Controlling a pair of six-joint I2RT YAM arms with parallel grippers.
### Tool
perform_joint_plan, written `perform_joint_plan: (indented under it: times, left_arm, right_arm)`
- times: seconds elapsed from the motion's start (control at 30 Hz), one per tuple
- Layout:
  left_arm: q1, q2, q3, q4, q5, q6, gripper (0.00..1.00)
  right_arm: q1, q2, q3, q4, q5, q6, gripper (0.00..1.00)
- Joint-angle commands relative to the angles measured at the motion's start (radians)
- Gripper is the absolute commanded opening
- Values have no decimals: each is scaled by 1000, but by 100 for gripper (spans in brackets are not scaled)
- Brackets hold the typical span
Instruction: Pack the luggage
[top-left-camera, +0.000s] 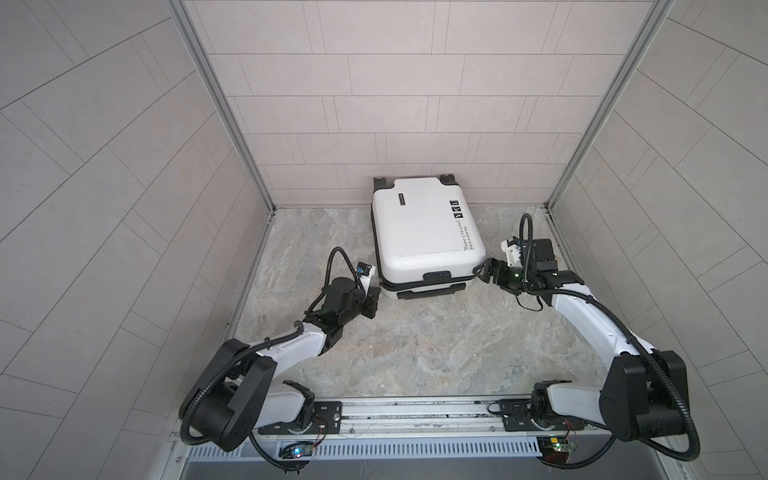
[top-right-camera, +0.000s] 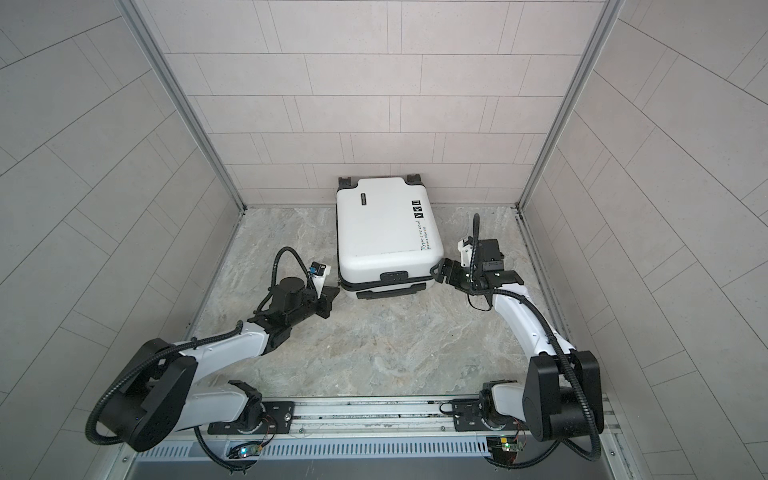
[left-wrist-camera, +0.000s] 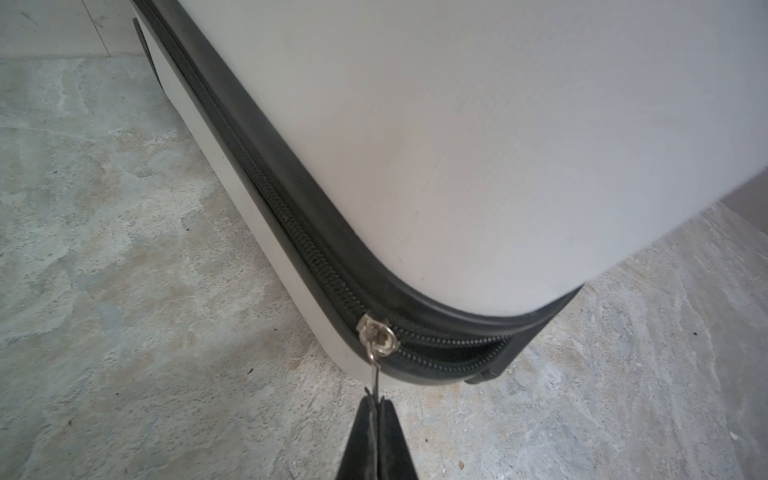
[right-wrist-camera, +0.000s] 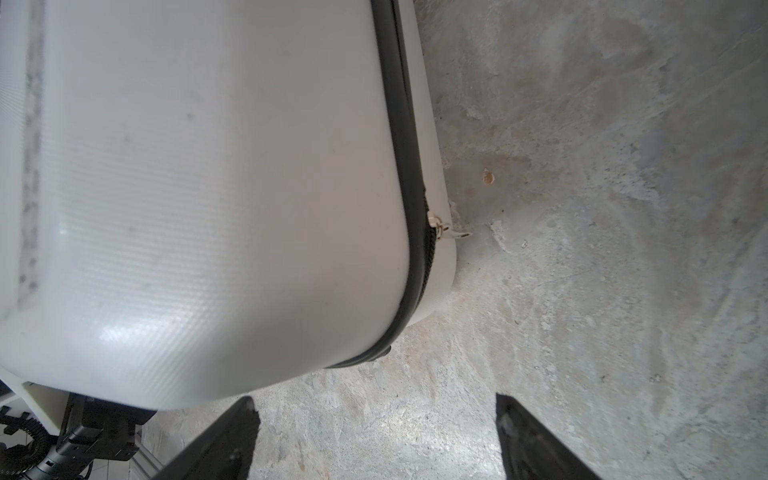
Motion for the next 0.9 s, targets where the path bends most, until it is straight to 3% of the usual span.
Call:
perform_joint_plan:
  times: [0.0,0.57,0.87]
  left_arm:
    - [-15,-33,-26,56,49,-17,0]
    - [-191,15,53,-1,28,13,0]
    - [-208,49,57,29,38,3,0]
  right_arm:
    - [-7,1,22,-7,-2,-22,91]
    - [-131,-41,33,-76,-39,-67,92]
    - [-131,-31,4,-31,-81,-49,93]
